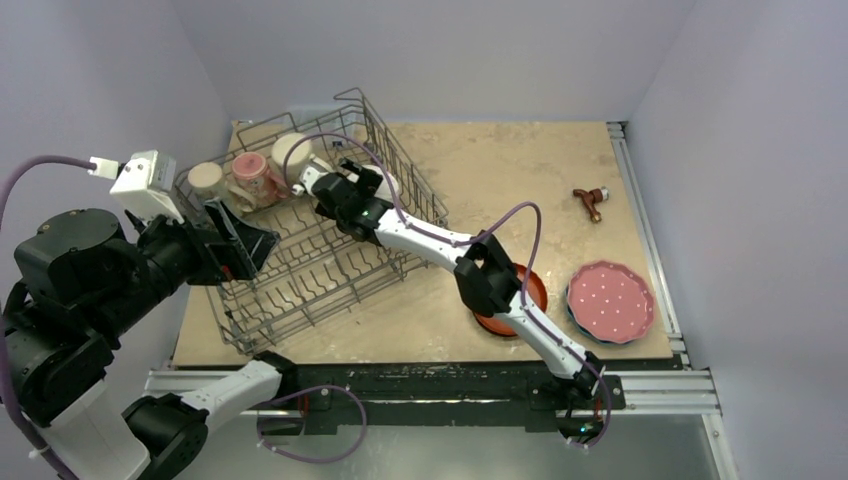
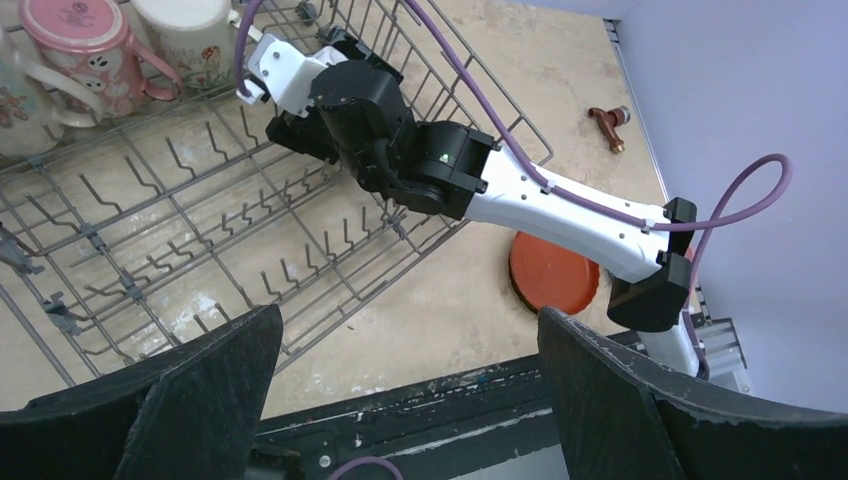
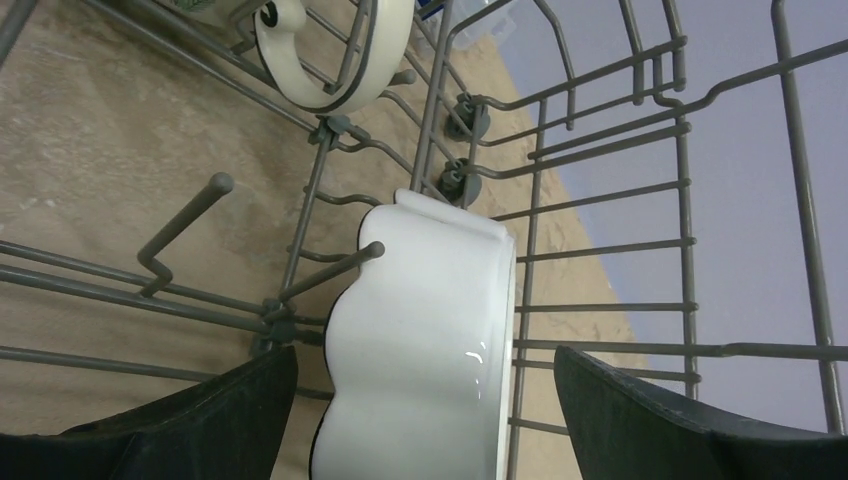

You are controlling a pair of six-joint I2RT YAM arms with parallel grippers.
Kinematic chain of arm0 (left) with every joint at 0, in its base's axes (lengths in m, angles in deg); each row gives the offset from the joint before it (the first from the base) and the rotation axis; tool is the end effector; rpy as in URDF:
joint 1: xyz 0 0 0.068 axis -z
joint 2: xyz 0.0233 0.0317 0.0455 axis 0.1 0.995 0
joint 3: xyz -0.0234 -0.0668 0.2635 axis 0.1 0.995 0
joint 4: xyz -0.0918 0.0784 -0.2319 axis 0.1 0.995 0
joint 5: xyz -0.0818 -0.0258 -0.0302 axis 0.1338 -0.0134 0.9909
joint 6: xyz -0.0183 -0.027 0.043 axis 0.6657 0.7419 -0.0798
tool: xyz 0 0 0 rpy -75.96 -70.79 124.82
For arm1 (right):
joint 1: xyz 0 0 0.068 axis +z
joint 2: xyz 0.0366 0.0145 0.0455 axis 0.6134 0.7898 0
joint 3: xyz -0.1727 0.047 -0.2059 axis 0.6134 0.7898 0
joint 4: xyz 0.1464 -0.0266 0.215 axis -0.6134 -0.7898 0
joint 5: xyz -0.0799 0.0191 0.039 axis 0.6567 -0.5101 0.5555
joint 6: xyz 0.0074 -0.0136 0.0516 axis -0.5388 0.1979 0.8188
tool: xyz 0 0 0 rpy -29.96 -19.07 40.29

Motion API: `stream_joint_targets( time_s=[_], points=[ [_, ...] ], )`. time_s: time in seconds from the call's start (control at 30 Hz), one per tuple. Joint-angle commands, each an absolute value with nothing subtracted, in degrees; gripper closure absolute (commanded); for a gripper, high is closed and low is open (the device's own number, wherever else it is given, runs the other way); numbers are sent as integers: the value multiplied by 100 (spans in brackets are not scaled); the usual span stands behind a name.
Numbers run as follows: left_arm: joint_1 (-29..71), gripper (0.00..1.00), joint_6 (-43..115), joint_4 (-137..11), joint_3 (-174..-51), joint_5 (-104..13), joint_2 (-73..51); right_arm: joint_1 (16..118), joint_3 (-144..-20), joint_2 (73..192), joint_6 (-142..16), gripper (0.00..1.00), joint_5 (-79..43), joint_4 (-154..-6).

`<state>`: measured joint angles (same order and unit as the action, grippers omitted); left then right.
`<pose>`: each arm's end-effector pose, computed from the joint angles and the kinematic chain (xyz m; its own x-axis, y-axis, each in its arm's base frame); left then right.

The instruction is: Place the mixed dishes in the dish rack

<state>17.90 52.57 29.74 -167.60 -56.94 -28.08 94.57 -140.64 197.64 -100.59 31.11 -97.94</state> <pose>0.0155 -0.0045 0.5476 -0.4638 -0.3028 -0.8326 0.1528 0.8983 -0.4119 0.3368 0.4707 0.2140 -0.0807 -0.8232 -0.5620 -0.4210 0.5392 -0.7294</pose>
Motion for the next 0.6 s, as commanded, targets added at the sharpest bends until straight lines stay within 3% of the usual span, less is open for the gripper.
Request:
stream_joint_targets(
  time_s=[0.0,0.57],
  points=[
    [1756,2,5469,3799,-16589,-5549,-2860,9476,-14432,19229,-9440,1,3031,-10372],
    [1757,2,6281,2733,-15226,-5445,-3387,9466,-14692,17417,-6495,1,2172,-11269]
  ],
)
